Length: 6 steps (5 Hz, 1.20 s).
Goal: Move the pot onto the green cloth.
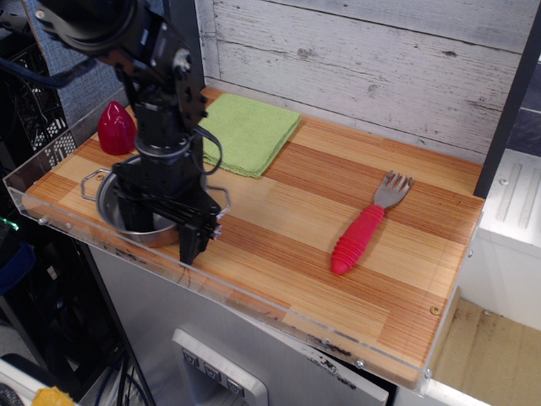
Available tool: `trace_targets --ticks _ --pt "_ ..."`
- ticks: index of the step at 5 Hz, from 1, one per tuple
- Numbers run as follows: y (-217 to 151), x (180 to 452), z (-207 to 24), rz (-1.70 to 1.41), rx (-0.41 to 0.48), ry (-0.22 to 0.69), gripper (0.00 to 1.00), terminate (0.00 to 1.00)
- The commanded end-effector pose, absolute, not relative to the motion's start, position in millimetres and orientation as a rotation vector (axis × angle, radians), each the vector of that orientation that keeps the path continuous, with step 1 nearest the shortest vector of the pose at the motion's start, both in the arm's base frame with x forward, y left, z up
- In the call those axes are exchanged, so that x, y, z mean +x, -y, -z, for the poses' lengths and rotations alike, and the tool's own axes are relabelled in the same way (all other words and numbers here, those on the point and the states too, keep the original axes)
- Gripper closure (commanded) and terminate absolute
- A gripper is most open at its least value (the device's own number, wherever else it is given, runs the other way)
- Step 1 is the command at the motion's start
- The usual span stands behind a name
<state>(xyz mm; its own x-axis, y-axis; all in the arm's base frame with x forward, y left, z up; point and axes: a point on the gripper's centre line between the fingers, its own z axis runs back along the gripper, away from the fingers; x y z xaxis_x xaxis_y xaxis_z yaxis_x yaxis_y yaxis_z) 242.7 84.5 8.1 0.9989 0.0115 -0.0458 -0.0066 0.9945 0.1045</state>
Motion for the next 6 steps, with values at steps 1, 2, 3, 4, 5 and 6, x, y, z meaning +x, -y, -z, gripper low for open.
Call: trace_targets --ticks 1,2,3,4,5,6 --pt "-87 264 -24 -0.002 0.129 0.016 0.00 0.00" --pt "-89 262 -23 -0.025 0.123 0.013 1.00 0.00" --pt "-90 262 -27 -0.019 0.100 0.010 1.00 0.00" --pt "-90 262 -48 0.006 0.078 0.034 1.00 0.00" --pt "-81 260 -87 0.076 -0.023 0.135 1.00 0.00" --pt "-82 272 -112 0.150 -0.115 0.227 1.00 0.00"
